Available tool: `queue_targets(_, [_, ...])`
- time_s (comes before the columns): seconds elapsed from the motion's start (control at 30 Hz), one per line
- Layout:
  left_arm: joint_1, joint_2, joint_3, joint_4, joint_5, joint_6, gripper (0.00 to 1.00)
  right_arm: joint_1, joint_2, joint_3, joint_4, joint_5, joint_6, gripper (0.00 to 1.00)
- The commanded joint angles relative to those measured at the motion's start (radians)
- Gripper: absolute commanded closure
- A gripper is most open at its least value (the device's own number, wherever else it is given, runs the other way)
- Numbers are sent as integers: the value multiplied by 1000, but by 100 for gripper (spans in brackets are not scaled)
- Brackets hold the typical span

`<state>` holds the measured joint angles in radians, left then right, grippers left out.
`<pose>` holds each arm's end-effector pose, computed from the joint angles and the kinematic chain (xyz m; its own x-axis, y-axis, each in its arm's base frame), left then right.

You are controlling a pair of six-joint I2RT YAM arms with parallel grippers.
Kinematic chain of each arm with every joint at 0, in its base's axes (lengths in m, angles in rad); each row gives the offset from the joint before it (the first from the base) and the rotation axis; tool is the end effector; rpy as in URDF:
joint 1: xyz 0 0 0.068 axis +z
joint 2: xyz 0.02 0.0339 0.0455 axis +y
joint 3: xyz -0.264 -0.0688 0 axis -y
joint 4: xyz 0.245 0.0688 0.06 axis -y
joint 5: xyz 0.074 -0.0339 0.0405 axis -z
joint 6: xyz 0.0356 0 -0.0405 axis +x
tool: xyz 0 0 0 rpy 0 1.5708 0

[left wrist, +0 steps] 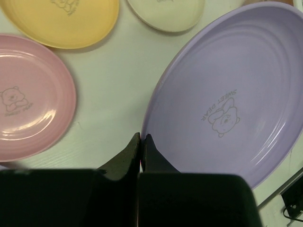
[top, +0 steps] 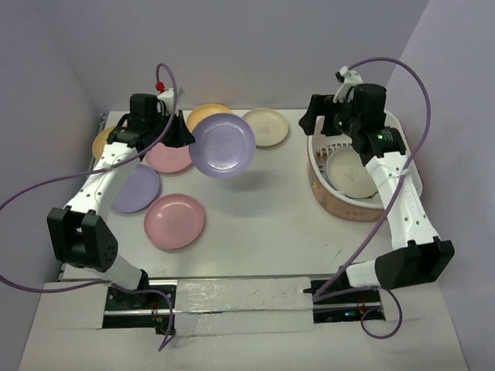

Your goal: Place the plates into the plastic bin on the countertop

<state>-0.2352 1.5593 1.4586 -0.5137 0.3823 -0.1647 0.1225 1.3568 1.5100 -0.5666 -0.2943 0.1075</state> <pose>0.3414 -0.0955 0.3508 -0.6371 -0.0038 -0.7708 0.4138 0.8420 -0.3461 0.2924 0.0464 0.4247 -0.4373 0.0496 -0.8980 -0.3356 0.9173 0.2141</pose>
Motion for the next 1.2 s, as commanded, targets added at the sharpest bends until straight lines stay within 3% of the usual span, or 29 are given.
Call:
queue_targets(0.0, [-88,1,20,18,-75,51,100,97,34,24,-17,-57,11,0])
queue_targets(0.1, [-147,11,38,-10,-108,75,100,189,65,34,-21,-11,-8,3])
queue_targets(0.33, [-209,10,41,-35,-101,99,100,279,158,72,-46,50,-44,9])
queue_targets(0.57, [-219,19,56,-56,-29,111,100,322,235,56,-65,81,-96,25])
queue_targets(0.67, [-219,15,51,-57,-1,117,100,327,233,35,-54,87,-131,45])
queue_targets(0.8, [-218,12,47,-59,14,119,97,328,212,19,-50,79,-144,61])
queue_targets(0.87, [-219,19,49,-60,16,115,92,327,199,15,-54,61,-150,79])
queue_targets(0.9, [-219,22,53,-63,17,113,90,327,195,16,-60,53,-151,94])
queue_targets(0.93, [-219,25,56,-66,17,111,87,326,192,17,-63,47,-151,100])
queue_targets(1.03, [-215,25,69,-67,-16,95,46,320,158,10,-69,35,-145,100])
queue_targets(1.13, [-175,4,69,-60,-51,69,14,253,105,4,-75,24,-124,100])
queue_targets(1.17, [-149,-2,69,-52,-49,58,13,217,94,3,-79,12,-115,100])
